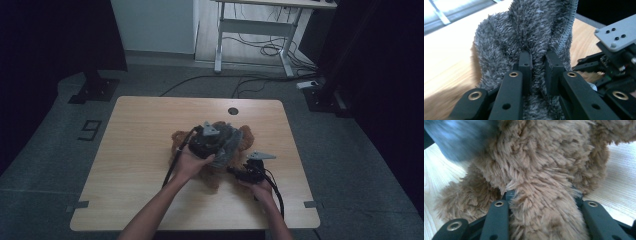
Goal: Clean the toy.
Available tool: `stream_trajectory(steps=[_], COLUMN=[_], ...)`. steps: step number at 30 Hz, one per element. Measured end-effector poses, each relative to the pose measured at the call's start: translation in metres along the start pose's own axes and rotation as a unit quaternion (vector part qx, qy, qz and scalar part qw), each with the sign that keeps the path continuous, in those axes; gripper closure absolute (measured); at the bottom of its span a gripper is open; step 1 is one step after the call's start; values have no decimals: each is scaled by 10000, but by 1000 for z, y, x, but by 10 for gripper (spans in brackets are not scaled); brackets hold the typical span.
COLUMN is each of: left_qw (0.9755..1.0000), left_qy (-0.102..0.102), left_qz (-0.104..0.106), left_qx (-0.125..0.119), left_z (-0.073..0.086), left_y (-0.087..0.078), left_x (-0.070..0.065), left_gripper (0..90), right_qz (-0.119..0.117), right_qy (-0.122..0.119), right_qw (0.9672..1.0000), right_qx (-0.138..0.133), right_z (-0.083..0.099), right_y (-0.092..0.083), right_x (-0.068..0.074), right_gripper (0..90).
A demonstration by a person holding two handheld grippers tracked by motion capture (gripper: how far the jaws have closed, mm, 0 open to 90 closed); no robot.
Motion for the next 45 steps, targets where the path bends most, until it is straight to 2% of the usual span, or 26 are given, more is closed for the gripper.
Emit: stream_trajectory(steps=[2, 4, 7, 10, 14, 15, 16, 17, 18, 19, 20, 23, 29, 35, 39, 45], left_qw=[9998, 9994, 9996, 9993, 9985, 9984, 9984, 9982, 9982, 9979, 9979, 9971, 9964, 9946, 9924, 9905], left_qy=[53, 151, 81, 43, -62, -144, -144, -192, -192, -221, -221, -252, -415, -483, -612, -880], left_qz=[3, -94, -110, -263, -458, -504, -504, -559, -559, -616, -616, -721, -732, -908, -1068, -1060], left_qx=[175, 312, 243, 258, 278, 208, 208, 116, 116, 31, 31, -48, -78, -108, -62, 9], left_z=[1, 5, 11, 15, 24, 28, 28, 31, 31, 33, 33, 37, 48, 57, 70, 100], left_y=[14, 25, 26, 17, 1, -7, -7, -17, -17, -28, -28, -43, -56, -70, -84, -91], left_x=[-5, -7, -3, 6, 23, 30, 30, 36, 36, 42, 42, 50, 63, 77, 91, 105], left_gripper=[772, 772, 773, 774, 775, 775, 775, 775, 776, 776, 776, 777, 779, 780, 781, 781], right_qz=[21, 29, 17, 29, 41, 49, 49, 45, 45, 45, 45, 41, 37, 14, 8, 8], right_qy=[-15, -23, -21, -34, -10, -11, -11, -9, -9, -7, -7, -1, 0, 28, 60, 65], right_qw=[10000, 10000, 10000, 10000, 10000, 10000, 10000, 10000, 10000, 10000, 10000, 10000, 10000, 10000, 10000, 10000], right_qx=[10, 20, 29, 35, 44, 51, 51, 54, 54, 58, 58, 67, 73, 77, 72, 70], right_z=[0, 0, 1, 1, 1, 1, 1, 1, 1, 1, 1, 1, 1, 2, 2, 2], right_y=[0, -1, -1, -1, -1, 0, 0, 0, 0, 0, 0, 0, 0, 0, 0, 0], right_x=[1, 1, 0, 1, 1, 2, 2, 2, 2, 2, 2, 2, 2, 2, 2, 1], right_gripper=[592, 592, 592, 592, 592, 592, 592, 592, 592, 592, 592, 592, 592, 592, 592, 592])
Point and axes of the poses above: each handheld gripper's, and its own axes: y roughly forward along the jaws, z roughly out of its underside, x roughly to its left, the point moved 4 cm from there along y, roughly forward along the jaws, and after that the axes turned 2 degrees about z, right-handed, at the moved point
